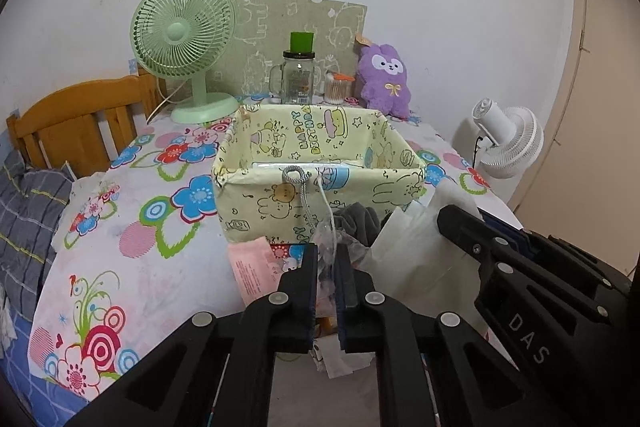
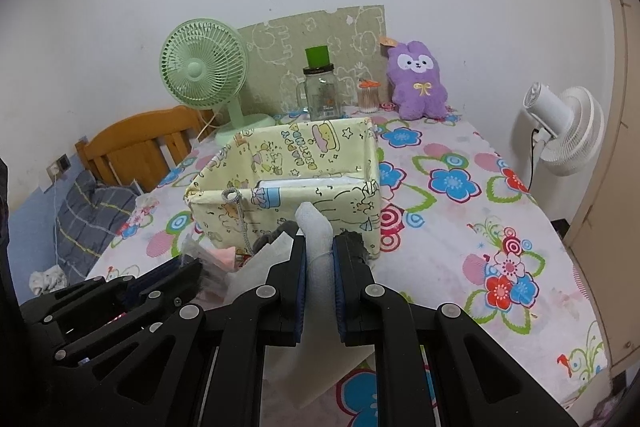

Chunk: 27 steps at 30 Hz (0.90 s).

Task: Organize soft objects
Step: 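Carry the bag and cloth into the basket and open both grippers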

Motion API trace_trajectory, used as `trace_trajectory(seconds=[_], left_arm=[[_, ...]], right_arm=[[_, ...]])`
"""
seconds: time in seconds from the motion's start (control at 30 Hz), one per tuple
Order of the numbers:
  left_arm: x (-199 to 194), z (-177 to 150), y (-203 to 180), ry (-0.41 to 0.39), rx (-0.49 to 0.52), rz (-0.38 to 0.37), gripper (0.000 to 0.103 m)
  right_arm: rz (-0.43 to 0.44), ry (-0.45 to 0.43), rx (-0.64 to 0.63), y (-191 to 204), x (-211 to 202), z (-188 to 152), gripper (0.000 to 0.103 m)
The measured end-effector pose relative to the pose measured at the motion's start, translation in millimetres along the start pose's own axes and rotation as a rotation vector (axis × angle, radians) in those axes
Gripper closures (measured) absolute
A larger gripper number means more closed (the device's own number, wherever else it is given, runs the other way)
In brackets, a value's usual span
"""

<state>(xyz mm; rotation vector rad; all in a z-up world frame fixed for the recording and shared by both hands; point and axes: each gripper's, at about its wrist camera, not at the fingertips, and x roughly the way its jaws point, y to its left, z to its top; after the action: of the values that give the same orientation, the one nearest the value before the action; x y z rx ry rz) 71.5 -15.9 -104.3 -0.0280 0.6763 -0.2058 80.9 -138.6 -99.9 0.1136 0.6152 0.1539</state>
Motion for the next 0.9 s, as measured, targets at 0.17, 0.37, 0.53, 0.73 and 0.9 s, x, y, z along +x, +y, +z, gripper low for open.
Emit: trace_trajectory(seconds=[0.17, 0.37, 0.53, 0.73, 0.9], left_arm=[[-11, 9, 2, -0.027, -0.012, 0.003, 0.1], [-25, 25, 1, -0.068, -0.008, 0.003, 0.1], [-35, 40, 2, -0.119, -0.006, 0.007, 0.1], [-40, 55, 3, -0.163, 0.0, 0.017, 0.1], [-40, 68, 5, -0.193, -0.001, 0.019, 0.1]], right_arm=[[0.008, -0.031, -0.015, 6, -10, 8, 0.088], [0.012, -0.073, -0.028, 11, -21, 25, 0.088], [0.014, -0.112, -0.03, 15, -29, 39, 0.088], [0.017, -0.145, -0.035, 18, -33, 56, 0.088], [0.021, -0.168, -0.029, 17, -32, 69, 0.088]])
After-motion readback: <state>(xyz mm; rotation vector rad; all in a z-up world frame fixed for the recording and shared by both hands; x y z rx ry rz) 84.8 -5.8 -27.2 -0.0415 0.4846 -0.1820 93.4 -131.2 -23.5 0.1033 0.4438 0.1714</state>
